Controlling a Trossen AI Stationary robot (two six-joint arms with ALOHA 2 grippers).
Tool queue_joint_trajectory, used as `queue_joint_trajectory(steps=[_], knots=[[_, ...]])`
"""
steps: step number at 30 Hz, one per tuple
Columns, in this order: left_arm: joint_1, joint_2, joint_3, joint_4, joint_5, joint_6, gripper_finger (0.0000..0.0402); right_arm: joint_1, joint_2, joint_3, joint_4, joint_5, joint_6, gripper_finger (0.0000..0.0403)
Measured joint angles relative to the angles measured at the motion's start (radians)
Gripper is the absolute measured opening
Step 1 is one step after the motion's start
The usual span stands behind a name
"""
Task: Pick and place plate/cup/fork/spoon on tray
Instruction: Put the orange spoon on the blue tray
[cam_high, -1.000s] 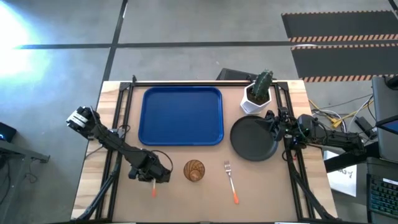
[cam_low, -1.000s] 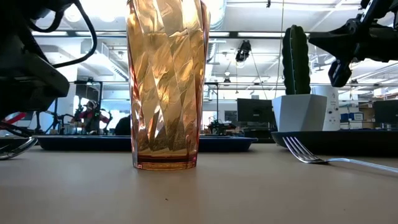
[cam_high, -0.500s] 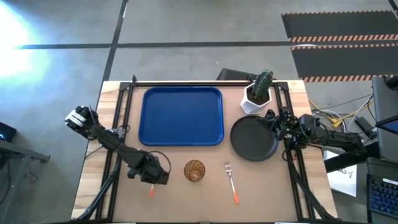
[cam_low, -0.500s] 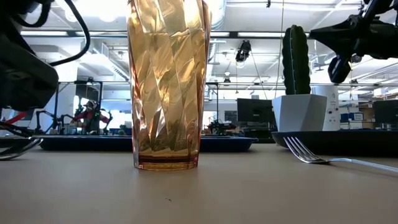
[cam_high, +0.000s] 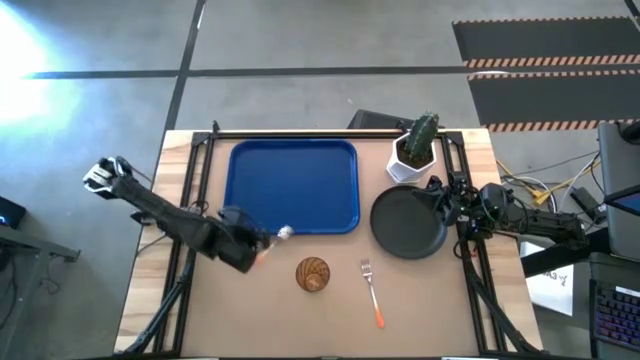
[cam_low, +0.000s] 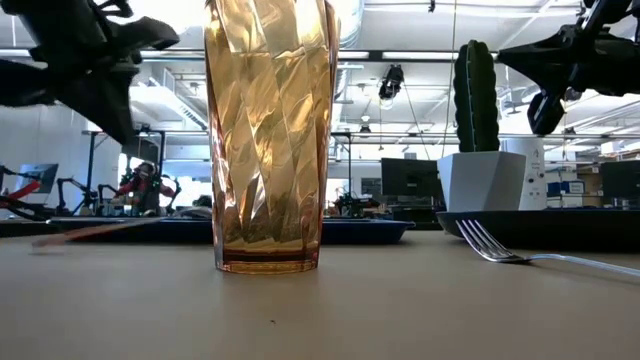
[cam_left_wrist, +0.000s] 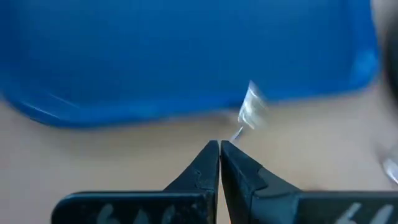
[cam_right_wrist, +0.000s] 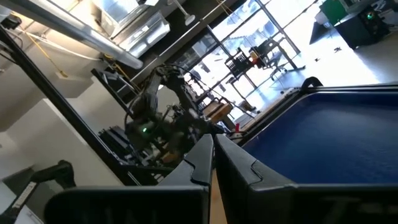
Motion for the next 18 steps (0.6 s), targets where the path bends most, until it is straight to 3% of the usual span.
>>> queue_joint_trajectory(steps=[2,10,18], knots=[[0.037,-0.023,0.003,-0.079,0.005,0.023,0.0001,0.000,0.000,0.000,0.000,0.000,0.000,0.0009],[0.138,-0.076,0.001,-0.038,0.008,0.179,0.0000,0.000,0.000,0.000,0.000,0.000,0.000,0.0009],[0.134,0.022,-0.010,0.097,0.120,0.271,0.0000,0.000,0.000,0.000,0.000,0.001,0.000,0.0009]])
